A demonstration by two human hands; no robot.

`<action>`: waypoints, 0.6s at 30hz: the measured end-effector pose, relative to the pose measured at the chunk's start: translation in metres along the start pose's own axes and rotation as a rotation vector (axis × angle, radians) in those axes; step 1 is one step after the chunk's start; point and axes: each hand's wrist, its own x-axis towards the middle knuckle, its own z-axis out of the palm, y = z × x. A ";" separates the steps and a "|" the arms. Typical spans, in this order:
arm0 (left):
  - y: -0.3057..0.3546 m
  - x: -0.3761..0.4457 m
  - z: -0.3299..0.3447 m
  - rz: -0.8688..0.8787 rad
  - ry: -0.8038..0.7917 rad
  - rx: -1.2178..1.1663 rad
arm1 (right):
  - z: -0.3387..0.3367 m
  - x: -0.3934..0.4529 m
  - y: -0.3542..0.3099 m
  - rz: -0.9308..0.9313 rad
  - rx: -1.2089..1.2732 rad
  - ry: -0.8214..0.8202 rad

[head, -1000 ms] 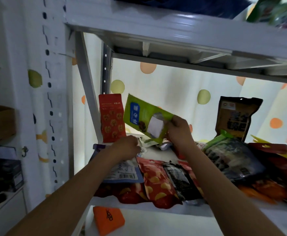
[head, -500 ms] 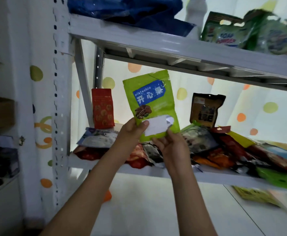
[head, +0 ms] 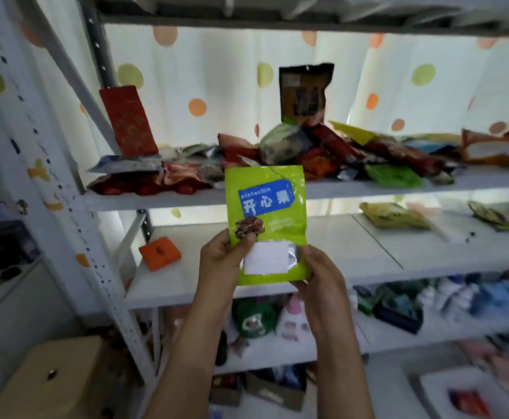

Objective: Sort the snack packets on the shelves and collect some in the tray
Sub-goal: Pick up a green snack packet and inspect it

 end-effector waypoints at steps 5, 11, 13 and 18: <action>-0.039 -0.056 0.012 -0.151 -0.074 0.074 | -0.055 -0.038 0.004 0.040 -0.116 -0.053; -0.051 -0.091 0.038 -0.164 -0.196 0.096 | -0.093 -0.062 -0.003 0.106 -0.176 -0.026; -0.052 -0.097 0.044 -0.199 -0.240 0.075 | -0.101 -0.066 -0.011 0.074 -0.162 0.018; -0.061 -0.102 0.047 -0.217 -0.359 0.081 | -0.117 -0.077 -0.017 0.034 -0.156 0.066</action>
